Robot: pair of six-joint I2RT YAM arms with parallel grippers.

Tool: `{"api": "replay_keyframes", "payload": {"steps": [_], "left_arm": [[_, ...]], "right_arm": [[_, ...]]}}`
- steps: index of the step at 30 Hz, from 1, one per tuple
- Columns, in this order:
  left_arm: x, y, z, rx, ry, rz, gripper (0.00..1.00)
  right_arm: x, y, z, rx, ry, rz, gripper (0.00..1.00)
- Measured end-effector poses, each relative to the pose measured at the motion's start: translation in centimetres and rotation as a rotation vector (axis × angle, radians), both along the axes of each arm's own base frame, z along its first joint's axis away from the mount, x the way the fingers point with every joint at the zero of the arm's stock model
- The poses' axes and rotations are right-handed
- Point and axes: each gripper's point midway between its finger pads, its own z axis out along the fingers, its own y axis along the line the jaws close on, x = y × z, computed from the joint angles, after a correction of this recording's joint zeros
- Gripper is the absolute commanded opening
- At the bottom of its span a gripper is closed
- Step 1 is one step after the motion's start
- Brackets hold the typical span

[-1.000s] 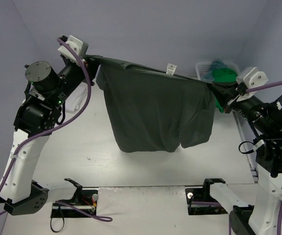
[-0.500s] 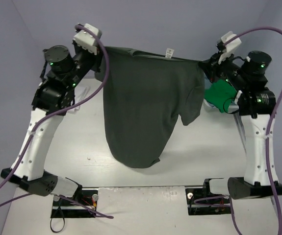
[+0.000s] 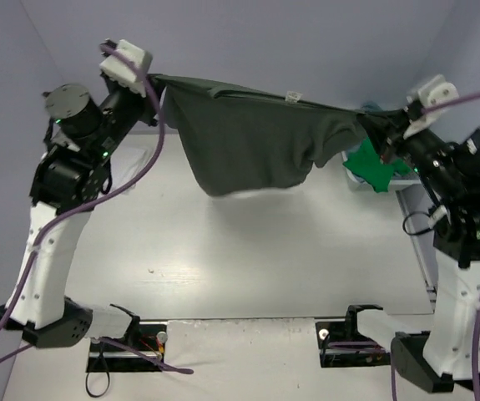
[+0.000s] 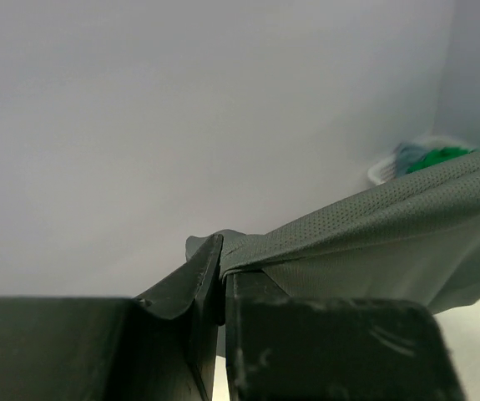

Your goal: Fold and stack the t-shirts

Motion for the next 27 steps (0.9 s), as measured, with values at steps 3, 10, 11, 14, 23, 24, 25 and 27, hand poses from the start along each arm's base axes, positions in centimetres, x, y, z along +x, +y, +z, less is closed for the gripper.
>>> {"api": "replay_keyframes", "payload": {"steps": [3, 10, 11, 14, 23, 24, 25, 27], "left_arm": [[-3.9, 1.1, 2.7, -0.038, -0.069, -0.038, 0.00], [-11.7, 2.8, 5.0, -0.077, -0.155, -0.133, 0.00], [-12.2, 2.9, 4.8, -0.074, -0.151, -0.139, 0.00], [-12.8, 2.9, 4.1, -0.074, -0.127, -0.155, 0.00], [-8.7, 1.8, 0.2, -0.039, -0.007, -0.126, 0.00], [-7.8, 1.6, -0.6, -0.027, 0.009, -0.116, 0.00], [-6.6, 1.4, -1.3, -0.011, 0.026, -0.105, 0.00], [-4.1, 0.8, -2.7, 0.016, 0.049, -0.088, 0.00]], "right_arm": [[-3.9, 0.3, 1.8, -0.004, -0.077, 0.033, 0.00], [-11.0, 1.3, 3.0, -0.017, -0.183, 0.111, 0.00], [-11.3, 1.4, 3.0, -0.019, -0.186, 0.115, 0.00], [-11.5, 1.5, 2.8, -0.019, -0.180, 0.124, 0.00], [-7.1, 0.9, 0.3, -0.040, -0.097, 0.098, 0.00], [-5.7, 0.7, -0.4, -0.042, -0.074, 0.090, 0.00], [-4.1, 0.4, -1.5, -0.044, -0.040, 0.079, 0.00], [-0.8, -0.2, -3.6, -0.046, 0.030, 0.052, 0.00]]}}
